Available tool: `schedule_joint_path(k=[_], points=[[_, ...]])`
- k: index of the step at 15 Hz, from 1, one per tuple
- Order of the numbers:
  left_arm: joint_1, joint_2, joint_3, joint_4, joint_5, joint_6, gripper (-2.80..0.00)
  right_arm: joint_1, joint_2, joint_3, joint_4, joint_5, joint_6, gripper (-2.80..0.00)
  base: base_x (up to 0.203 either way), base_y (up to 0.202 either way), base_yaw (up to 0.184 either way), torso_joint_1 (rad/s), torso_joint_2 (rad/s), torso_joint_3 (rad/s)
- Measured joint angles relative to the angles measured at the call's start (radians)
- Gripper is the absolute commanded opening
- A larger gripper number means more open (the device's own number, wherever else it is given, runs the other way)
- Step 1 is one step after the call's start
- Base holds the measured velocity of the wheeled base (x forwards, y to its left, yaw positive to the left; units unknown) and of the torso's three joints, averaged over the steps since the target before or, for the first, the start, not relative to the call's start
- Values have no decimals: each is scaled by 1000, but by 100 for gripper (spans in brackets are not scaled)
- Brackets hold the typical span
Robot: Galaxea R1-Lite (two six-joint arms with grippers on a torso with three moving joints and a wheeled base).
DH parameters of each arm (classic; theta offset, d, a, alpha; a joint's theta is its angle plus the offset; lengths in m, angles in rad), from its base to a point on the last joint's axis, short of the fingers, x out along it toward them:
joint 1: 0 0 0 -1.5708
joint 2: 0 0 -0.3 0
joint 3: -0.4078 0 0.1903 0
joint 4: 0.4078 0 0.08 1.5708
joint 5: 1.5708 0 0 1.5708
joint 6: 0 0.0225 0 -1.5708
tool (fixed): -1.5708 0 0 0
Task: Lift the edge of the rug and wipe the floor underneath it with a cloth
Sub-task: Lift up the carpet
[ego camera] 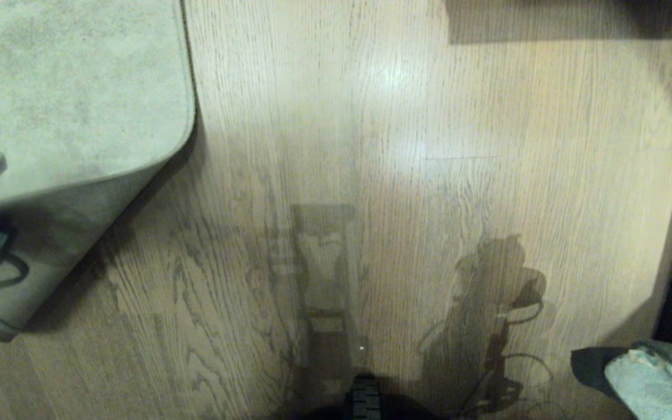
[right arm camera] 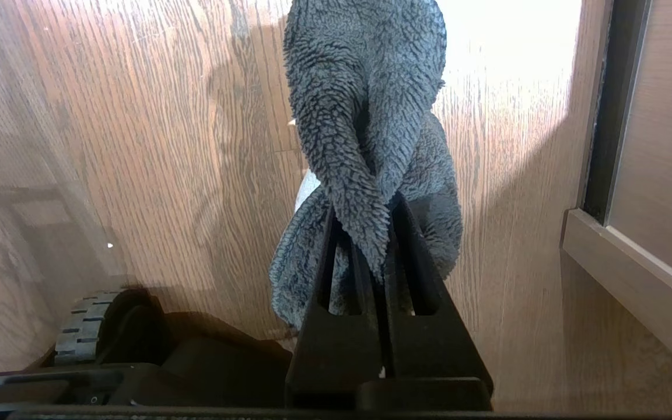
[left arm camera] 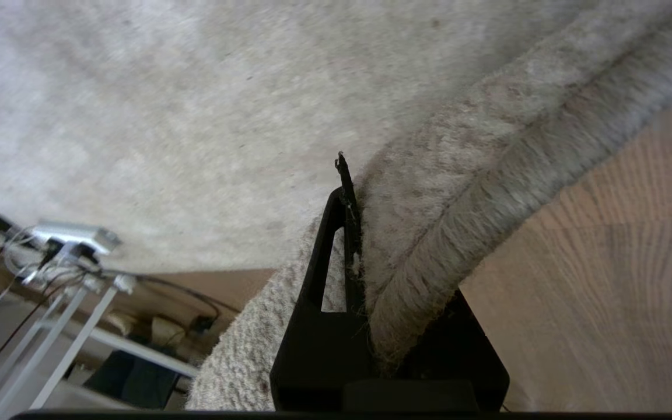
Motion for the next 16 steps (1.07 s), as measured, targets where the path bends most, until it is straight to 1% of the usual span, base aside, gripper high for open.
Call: schedule_joint_path(k=[3,16], points=[[0,5,6,0,-15,1,-280,0,0,0,0,0,0,-280,0,0,0,0,0,0],[14,-14,53,-6,-19,0,-280,0,0,0,0,0,0,-280,0,0,0,0,0,0]])
